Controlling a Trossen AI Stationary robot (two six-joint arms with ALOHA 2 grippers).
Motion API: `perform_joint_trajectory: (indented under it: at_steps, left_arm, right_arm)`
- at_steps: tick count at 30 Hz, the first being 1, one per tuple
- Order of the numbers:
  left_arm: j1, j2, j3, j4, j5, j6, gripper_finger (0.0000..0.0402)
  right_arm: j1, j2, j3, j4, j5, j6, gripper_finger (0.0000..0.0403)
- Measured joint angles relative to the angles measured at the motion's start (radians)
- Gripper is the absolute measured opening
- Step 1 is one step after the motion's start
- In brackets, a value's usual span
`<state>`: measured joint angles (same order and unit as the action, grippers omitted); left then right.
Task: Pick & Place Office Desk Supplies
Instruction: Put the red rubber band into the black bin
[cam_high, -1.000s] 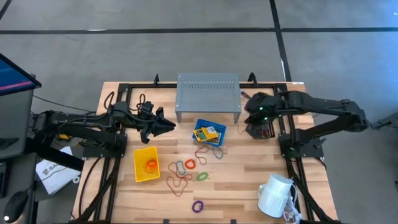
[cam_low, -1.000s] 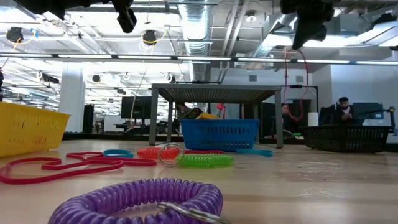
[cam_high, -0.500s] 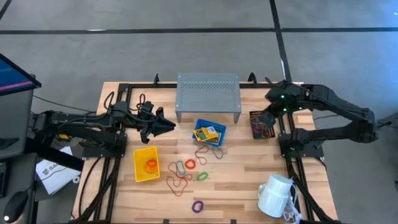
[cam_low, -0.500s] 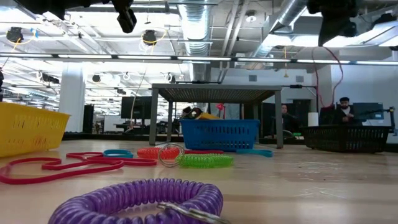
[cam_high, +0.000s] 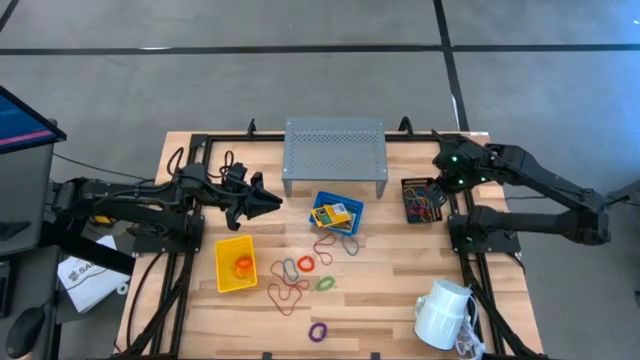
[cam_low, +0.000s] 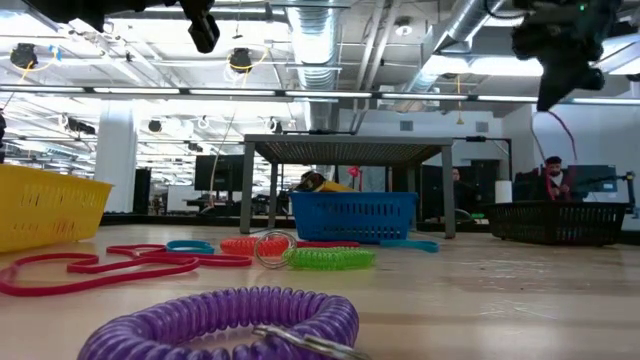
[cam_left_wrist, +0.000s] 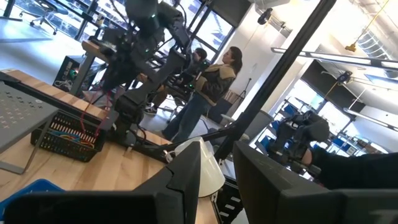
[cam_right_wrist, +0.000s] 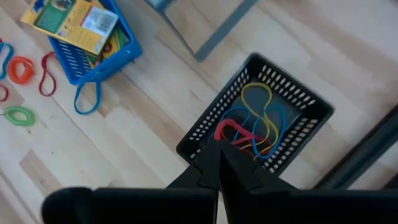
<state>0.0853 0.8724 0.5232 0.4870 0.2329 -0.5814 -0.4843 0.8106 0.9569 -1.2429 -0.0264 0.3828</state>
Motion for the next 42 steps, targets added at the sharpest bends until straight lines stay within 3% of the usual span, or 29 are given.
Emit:
perform_joint_trajectory:
  at_steps: [13, 24, 42]
  left_arm:
    - [0.000, 0.000, 0.000, 0.000, 0.000, 0.000, 0.0089]
    - [0.000, 0.000, 0.000, 0.000, 0.000, 0.000, 0.0089]
    - [0.000, 0.000, 0.000, 0.000, 0.000, 0.000, 0.0089]
  right_arm:
    - [-0.104, -0.018, -0.206, 0.165, -0.126, -0.001, 0.0000]
    - [-0.187, -0.018, -0.273, 0.167, -0.188, -0.035, 0.0000]
    - [-0.187, -0.018, -0.275, 0.206, -0.211, -0.019, 0.0002]
